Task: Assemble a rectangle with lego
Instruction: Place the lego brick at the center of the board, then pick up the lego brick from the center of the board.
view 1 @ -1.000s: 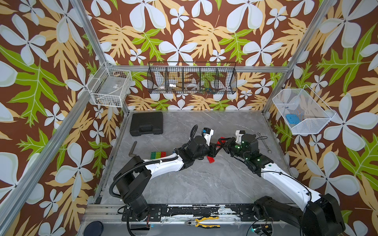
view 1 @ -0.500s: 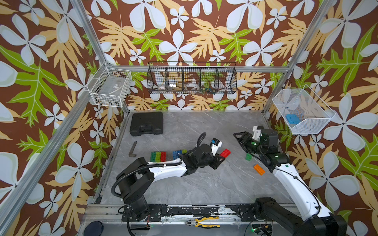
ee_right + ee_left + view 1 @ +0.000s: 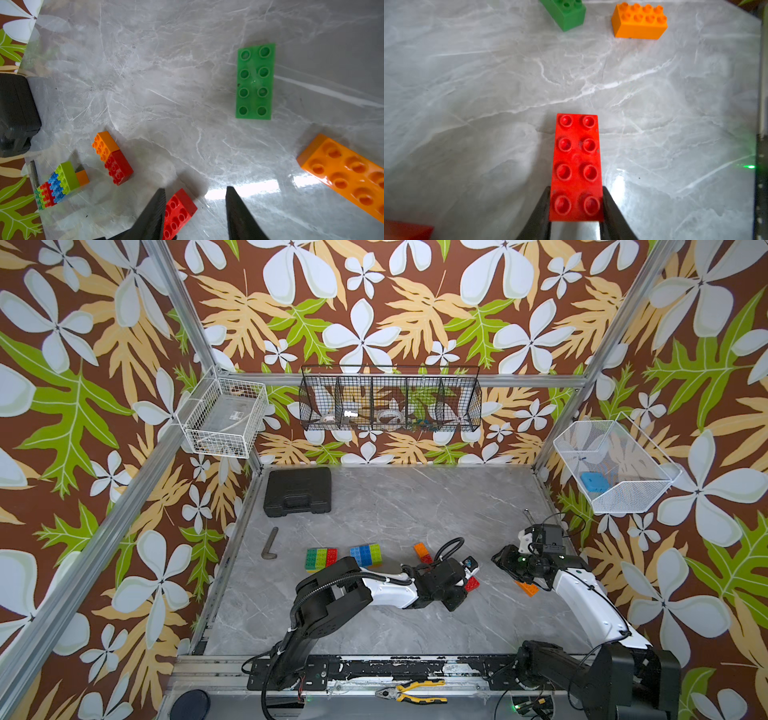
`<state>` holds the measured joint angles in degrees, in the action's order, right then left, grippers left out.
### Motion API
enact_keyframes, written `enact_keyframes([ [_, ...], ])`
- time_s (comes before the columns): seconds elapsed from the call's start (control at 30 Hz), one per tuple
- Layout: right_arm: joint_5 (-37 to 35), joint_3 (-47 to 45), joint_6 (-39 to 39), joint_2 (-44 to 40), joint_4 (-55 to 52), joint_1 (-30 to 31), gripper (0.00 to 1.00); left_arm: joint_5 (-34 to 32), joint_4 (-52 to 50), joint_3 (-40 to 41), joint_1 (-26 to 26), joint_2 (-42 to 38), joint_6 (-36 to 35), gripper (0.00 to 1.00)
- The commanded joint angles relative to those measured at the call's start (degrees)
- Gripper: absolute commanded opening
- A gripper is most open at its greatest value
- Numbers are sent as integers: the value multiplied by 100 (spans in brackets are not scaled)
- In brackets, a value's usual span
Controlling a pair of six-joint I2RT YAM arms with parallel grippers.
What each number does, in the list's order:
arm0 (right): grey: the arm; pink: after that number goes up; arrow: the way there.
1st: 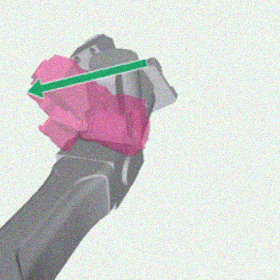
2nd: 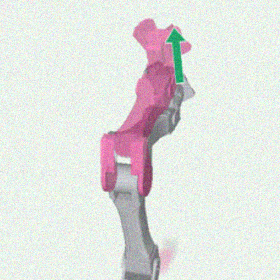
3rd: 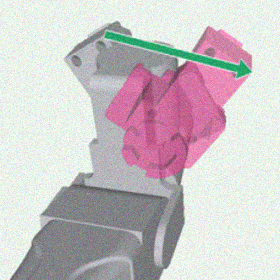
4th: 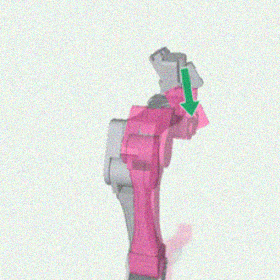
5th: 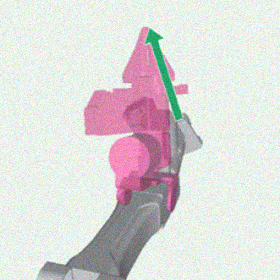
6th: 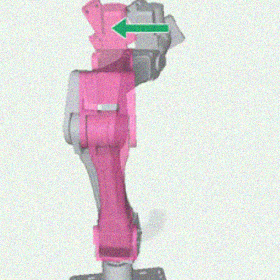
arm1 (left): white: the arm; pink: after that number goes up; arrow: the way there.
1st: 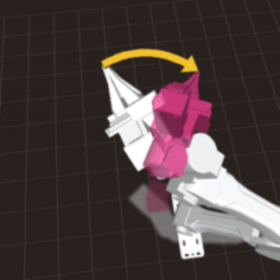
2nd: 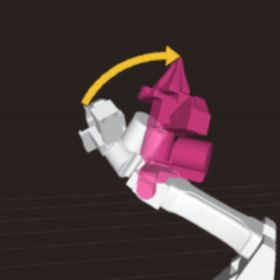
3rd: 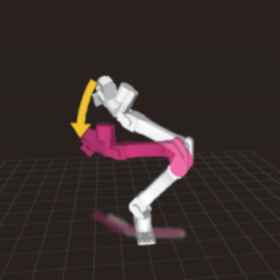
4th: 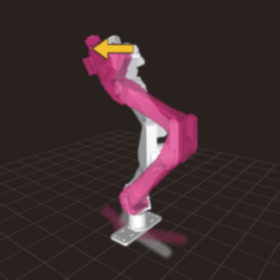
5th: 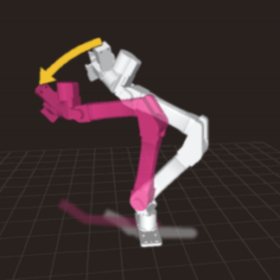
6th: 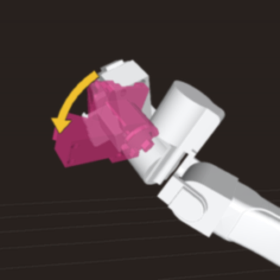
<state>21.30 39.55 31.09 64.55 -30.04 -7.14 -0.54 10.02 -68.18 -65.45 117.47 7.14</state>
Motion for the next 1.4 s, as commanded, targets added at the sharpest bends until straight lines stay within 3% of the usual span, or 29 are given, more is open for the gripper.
enact_keyframes([
  [0.0,102,18,-121,-29,67,1,45,-203,-143,-11,-3,96,-233,22],
  [0.2,199,-41,-105,-4,182,0,45,-332,-350,-159,-3,7,-335,54],
  [0.3,225,-115,-105,1,235,0,44,-290,-458,-318,-3,-2,-388,58],
  [0.47,239,-167,-97,-22,297,2,44,-207,-732,-758,-3,320,-516,56],
  [0.67,181,-169,-169,-21,257,1,44,-63,-1002,-1040,2,514,-641,47],
  [0.97,235,-266,-155,37,359,0,44,-59,-1081,-1162,5,435,-714,48],
  [1.37,252,-264,-170,66,364,0,44,105,-1143,-1266,19,510,-775,20],
])
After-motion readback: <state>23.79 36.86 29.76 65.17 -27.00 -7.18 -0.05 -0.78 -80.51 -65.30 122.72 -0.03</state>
